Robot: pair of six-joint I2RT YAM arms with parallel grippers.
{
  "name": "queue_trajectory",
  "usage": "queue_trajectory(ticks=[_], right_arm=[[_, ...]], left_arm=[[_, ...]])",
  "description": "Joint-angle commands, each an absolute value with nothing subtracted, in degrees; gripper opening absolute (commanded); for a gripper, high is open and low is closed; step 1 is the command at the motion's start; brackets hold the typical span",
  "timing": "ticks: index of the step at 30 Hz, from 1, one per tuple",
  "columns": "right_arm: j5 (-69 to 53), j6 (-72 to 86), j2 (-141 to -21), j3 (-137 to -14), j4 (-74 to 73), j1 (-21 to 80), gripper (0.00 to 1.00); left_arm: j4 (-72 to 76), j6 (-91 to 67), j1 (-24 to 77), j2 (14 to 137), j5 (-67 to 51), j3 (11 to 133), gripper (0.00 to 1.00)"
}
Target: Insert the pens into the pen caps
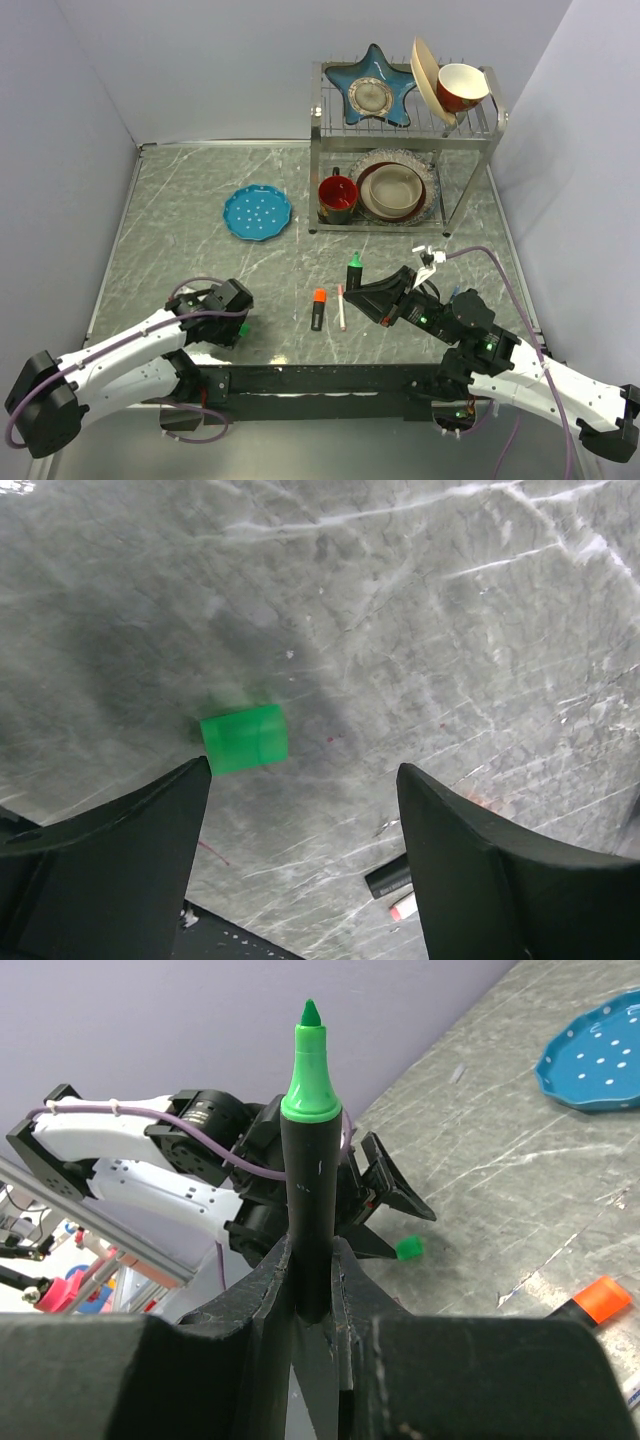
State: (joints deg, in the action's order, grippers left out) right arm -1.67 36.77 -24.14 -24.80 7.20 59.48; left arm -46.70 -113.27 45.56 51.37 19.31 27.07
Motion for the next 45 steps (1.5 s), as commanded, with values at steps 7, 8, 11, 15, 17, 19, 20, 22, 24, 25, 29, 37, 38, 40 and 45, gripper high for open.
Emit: queue_trajectory(ticks=[7, 8, 11, 15, 17, 19, 20, 22, 24, 25, 29, 37, 38, 40, 45], right_arm=[[-1.1, 36.5, -23.1, -26.8, 8.4, 59.5, 0.00], [-1.0, 36.5, -23.1, -26.8, 8.3, 59.5, 0.00], [-0.9, 36.5, -23.0, -26.7, 8.3, 59.6, 0.00], [-0.9, 36.5, -23.2, -26.8, 8.3, 59.5, 0.00], [-0.9, 36.5, -23.2, -26.9, 8.2, 59.4, 0.00], [-0.6, 36.5, -23.1, -27.0, 7.9, 59.5, 0.00], [-0.5, 36.6, -23.0, -27.1, 7.8, 59.5, 0.00], [-0.5, 36.7, -22.9, -27.0, 7.7, 59.5, 0.00], [-0.5, 36.7, -22.9, -27.1, 7.7, 59.5, 0.00], [-0.5, 36.7, -22.9, -27.1, 7.6, 59.5, 0.00], [-0.5, 36.7, -23.2, -27.1, 7.7, 59.6, 0.00], [-0.7, 36.6, -22.6, -27.5, 7.1, 59.5, 0.00], [-0.6, 36.6, -22.4, -27.5, 6.9, 59.5, 0.00], [-0.5, 36.7, -22.1, -27.5, 6.9, 59.5, 0.00], [-0.8, 36.7, -22.1, -27.6, 6.4, 59.4, 0.00]], left_arm=[[-43.4, -132.5, 45.4, 54.2, 17.8, 28.6, 0.80], [-43.4, -132.1, 45.4, 54.4, 17.7, 29.1, 0.80], [-43.0, -130.4, 45.4, 55.2, 17.1, 30.1, 0.81], [-41.0, -127.5, 45.4, 56.3, 17.8, 31.0, 0.82], [-40.3, -126.7, 45.4, 56.9, 18.1, 31.4, 0.82], [-40.3, -126.7, 45.4, 57.4, 18.6, 31.4, 0.82], [-40.3, -126.9, 45.4, 57.7, 18.9, 31.0, 0.82], [-39.2, -127.5, 45.4, 57.7, 19.2, 29.8, 0.82], [-37.6, -127.4, 45.3, 57.3, 19.1, 28.7, 0.81], [-36.5, -127.3, 45.3, 57.3, 19.0, 28.1, 0.82], [-35.8, -125.4, 45.3, 58.6, 20.2, 28.8, 0.82], [-40.8, -127.2, 44.6, 60.9, 23.0, 30.1, 0.82], [-41.4, -127.4, 44.0, 61.0, 22.9, 30.1, 0.82], [-41.5, -127.2, 43.2, 60.9, 22.2, 29.2, 0.81], [-45.1, -126.1, 38.9, 59.9, 22.9, 28.7, 0.80]])
